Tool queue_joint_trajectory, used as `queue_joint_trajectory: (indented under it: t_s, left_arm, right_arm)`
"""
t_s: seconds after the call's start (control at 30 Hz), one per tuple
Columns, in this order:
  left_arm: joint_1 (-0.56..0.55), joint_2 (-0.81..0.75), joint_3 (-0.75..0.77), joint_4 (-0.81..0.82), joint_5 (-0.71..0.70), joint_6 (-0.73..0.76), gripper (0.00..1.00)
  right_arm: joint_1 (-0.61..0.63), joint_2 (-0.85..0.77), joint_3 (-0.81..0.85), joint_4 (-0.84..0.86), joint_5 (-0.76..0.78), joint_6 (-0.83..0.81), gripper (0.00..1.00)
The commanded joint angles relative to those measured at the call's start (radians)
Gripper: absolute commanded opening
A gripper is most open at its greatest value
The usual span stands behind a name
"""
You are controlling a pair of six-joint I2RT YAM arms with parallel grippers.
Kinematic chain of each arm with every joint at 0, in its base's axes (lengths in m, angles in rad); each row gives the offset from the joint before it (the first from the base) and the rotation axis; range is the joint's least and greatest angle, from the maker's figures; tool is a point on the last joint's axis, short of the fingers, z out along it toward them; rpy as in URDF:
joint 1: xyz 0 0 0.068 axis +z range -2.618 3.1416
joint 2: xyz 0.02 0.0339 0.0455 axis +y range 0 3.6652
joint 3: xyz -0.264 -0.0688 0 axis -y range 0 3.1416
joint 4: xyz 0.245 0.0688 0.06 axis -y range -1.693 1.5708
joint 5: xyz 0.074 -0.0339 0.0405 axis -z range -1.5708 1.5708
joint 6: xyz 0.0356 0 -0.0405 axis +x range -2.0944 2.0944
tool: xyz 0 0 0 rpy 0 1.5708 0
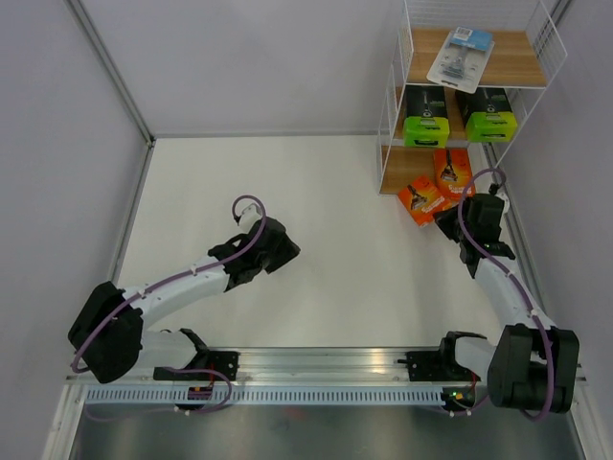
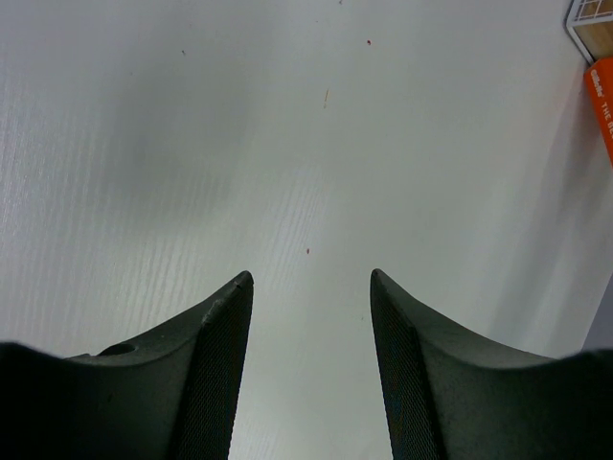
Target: Place and organize the shaving razors onto the shelf
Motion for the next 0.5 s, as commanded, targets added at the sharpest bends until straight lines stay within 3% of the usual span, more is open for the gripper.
queue_joint_trajectory:
  t_s: [0.0,0.27,0.47]
  left_arm:
    - [0.007,0.015,0.01,0.002,-0.005,0.042,0.58]
    - [0.01,0.012,0.011,0.003,-0.002,0.044,0.59]
    - [0.01,0.011,0.014,0.002,-0.002,0.037,0.59]
  right_arm:
    - [-0.007,0.016,0.021,0.107,0.069,-0.075,0.0]
    - [-0.027,0.232,0.037,0.248,-0.06,-0.011,0.0]
    - [-0.054,0.287,0.086,0.247,-0.176,0.129,0.01]
